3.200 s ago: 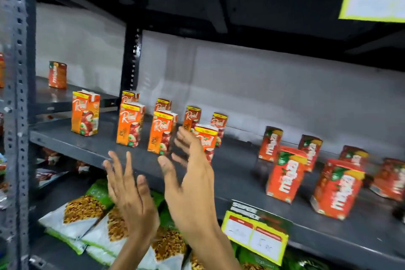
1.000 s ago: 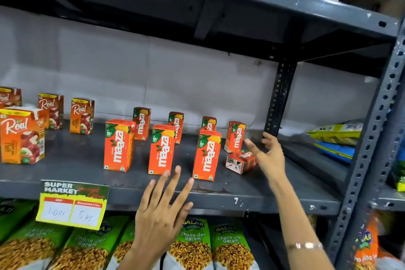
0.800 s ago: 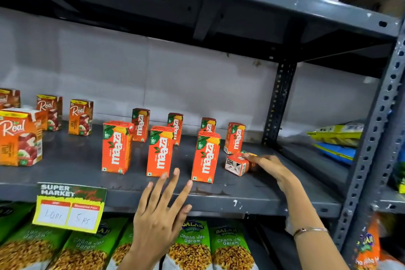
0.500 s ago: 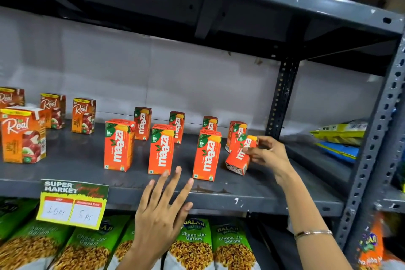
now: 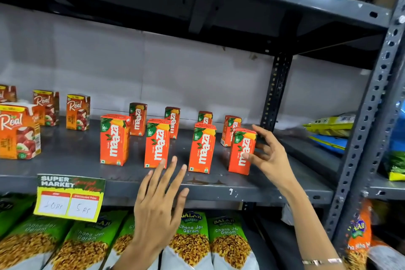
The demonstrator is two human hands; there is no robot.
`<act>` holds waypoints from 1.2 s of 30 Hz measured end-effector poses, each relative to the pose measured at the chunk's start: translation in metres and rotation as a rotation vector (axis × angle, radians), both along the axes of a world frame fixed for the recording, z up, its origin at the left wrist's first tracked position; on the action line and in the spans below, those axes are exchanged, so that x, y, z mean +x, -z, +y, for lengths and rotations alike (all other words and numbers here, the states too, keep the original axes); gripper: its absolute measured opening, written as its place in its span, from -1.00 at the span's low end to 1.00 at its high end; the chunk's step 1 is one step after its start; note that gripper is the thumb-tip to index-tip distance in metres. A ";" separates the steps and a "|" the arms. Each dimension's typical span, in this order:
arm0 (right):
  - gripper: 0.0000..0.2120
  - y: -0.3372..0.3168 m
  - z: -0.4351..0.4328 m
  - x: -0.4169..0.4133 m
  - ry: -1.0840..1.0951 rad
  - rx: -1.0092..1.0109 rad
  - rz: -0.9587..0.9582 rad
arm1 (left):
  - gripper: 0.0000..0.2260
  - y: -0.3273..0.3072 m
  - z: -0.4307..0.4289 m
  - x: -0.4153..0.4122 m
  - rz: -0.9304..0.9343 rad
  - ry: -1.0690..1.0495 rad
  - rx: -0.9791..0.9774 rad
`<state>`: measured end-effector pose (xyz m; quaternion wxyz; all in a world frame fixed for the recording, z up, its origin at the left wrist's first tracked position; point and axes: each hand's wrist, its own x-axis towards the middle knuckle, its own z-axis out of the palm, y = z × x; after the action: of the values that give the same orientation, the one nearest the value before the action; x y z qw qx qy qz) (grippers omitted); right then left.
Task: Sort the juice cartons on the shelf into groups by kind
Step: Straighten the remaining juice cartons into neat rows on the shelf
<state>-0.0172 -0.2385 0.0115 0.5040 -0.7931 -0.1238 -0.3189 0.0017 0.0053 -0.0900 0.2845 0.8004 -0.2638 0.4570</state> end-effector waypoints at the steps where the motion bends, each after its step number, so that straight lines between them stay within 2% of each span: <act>1: -0.32 0.004 -0.002 0.000 -0.016 0.020 0.017 | -0.55 -0.009 -0.005 -0.006 0.053 0.041 -0.072; 3: -0.23 0.010 -0.006 0.001 -0.019 0.043 0.071 | -0.45 -0.032 -0.016 -0.012 0.185 0.088 -0.137; 5: -0.19 0.014 -0.009 0.004 0.014 0.003 0.175 | -0.26 -0.053 -0.025 -0.012 0.414 0.127 -0.127; 7: -0.26 0.015 -0.008 0.007 0.043 -0.070 0.278 | -0.16 -0.065 -0.030 -0.003 0.598 0.095 -0.071; 11: -0.37 0.014 -0.011 0.010 0.055 -0.107 0.330 | -0.27 -0.080 -0.028 0.027 0.740 0.118 0.008; 19: -0.33 0.014 -0.032 0.007 0.028 -0.004 0.349 | -0.36 -0.090 -0.036 0.036 0.782 0.281 -0.099; 24: -0.27 0.016 -0.032 0.008 0.033 -0.001 0.360 | -0.35 -0.089 -0.035 0.037 0.788 0.349 -0.121; 31: -0.34 0.018 -0.030 0.008 0.050 -0.024 0.396 | -0.36 -0.085 -0.033 0.042 0.794 0.423 -0.148; 36: -0.38 0.016 -0.029 0.007 0.066 -0.035 0.431 | -0.31 -0.083 -0.034 0.044 0.789 0.397 -0.110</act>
<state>-0.0097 -0.2679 -0.0045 0.4944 -0.8551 0.0075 -0.1560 0.0453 -0.0291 -0.0065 0.4879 0.8311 -0.2586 0.0664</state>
